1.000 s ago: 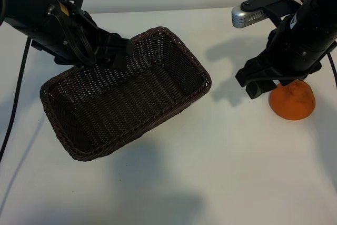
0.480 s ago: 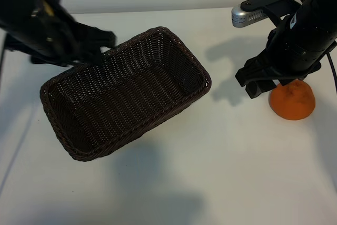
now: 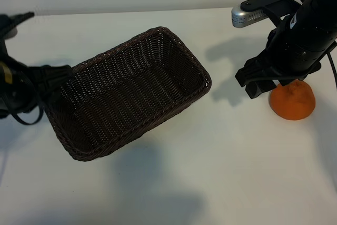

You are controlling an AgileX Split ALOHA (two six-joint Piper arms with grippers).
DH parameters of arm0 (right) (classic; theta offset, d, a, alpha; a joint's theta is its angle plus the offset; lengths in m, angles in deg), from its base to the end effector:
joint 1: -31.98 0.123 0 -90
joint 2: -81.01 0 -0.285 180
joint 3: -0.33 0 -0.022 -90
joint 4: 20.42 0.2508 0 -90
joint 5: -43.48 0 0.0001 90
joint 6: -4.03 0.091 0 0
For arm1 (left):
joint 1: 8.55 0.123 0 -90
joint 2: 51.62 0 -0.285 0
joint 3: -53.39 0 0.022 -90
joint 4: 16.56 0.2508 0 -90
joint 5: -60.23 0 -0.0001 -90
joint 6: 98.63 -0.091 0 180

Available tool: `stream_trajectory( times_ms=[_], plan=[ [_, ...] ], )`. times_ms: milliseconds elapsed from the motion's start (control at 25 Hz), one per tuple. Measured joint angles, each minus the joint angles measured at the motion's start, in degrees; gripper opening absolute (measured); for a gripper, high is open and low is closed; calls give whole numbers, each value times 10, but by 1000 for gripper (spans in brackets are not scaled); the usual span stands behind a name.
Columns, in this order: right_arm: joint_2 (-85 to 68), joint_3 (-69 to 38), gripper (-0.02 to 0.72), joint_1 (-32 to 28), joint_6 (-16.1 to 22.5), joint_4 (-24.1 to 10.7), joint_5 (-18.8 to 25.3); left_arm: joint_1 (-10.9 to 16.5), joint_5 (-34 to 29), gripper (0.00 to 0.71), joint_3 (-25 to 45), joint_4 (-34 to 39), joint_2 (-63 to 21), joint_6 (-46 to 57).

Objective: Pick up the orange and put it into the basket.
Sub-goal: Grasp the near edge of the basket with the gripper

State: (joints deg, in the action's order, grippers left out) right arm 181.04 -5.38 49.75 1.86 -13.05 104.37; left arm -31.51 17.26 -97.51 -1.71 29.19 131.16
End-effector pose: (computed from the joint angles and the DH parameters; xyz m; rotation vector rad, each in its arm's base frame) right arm 0.2998 0.1068 0.2689 -0.4341 2.8864 0.2197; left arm 0.2271 -0.0789 0.2605 -0.4199 2.5965 -0.1390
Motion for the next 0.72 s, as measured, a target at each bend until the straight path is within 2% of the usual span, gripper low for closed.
stream_trajectory(
  times_ms=[280, 480, 720],
  plan=[
    [0, 0, 595, 0, 0, 9, 1, 0, 53, 592, 6, -25, 53, 29],
    [0, 0, 595, 0, 0, 12, 4, 0, 59, 592, 6, -62, 83, 29],
    [0, 0, 595, 0, 0, 12, 5, 0, 50, 592, 6, -64, 77, 27]
  ],
)
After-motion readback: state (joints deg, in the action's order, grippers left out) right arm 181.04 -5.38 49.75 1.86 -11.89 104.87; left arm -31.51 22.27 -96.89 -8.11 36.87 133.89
